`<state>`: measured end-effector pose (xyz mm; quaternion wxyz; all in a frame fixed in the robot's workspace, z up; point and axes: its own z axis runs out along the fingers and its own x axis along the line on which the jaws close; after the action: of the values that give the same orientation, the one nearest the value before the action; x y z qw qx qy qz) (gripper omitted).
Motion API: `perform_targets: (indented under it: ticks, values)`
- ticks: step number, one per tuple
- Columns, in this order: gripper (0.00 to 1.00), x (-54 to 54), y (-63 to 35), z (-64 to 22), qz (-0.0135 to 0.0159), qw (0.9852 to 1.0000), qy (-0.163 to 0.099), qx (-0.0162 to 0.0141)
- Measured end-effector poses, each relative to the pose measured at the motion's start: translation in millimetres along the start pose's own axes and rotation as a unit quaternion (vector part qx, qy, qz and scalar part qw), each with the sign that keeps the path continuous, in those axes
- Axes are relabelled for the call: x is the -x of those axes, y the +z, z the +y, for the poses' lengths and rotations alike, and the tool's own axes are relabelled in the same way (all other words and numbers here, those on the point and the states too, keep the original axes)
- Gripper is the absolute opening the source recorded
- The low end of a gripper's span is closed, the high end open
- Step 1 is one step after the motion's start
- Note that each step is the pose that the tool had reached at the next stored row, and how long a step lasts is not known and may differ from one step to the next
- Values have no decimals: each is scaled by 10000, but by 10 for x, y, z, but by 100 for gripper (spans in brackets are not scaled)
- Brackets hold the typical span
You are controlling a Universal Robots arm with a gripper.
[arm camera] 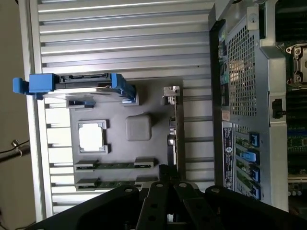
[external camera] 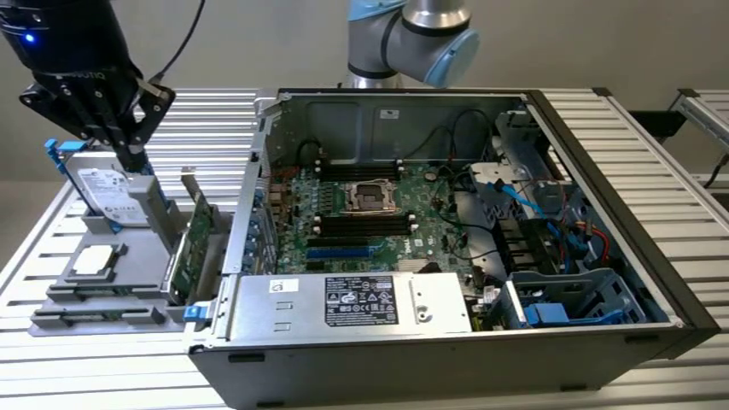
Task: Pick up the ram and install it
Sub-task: 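Reach for the ram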
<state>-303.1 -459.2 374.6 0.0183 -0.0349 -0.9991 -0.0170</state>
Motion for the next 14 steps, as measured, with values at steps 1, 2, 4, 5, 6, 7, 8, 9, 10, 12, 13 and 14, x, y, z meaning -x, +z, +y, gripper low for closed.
perform_targets:
  ticks: [1,2,4,5,6,7,8,9,10,12,13,14]
  values:
    - [11,-12,5,-12,8,10000,-1,-1]
    - [11,-25,9,-24,16,10000,-1,-1]
    - [11,-49,18,-47,33,10000,-2,-2]
    - [11,-61,23,-59,42,10000,-2,-3]
    - [11,-75,28,-72,51,10000,-3,-4]
    - [11,-87,33,-84,58,10000,-4,-4]
    - [11,-100,37,-96,64,10000,-5,-5]
    - [11,-113,41,-108,71,10000,-6,-5]
    - [11,-126,45,-119,77,10000,-6,-5]
    - [11,-151,52,-141,89,10000,-8,-7]
    - [11,-165,56,-154,94,10000,-9,-7]
    - [11,-177,59,-165,99,10000,-10,-8]
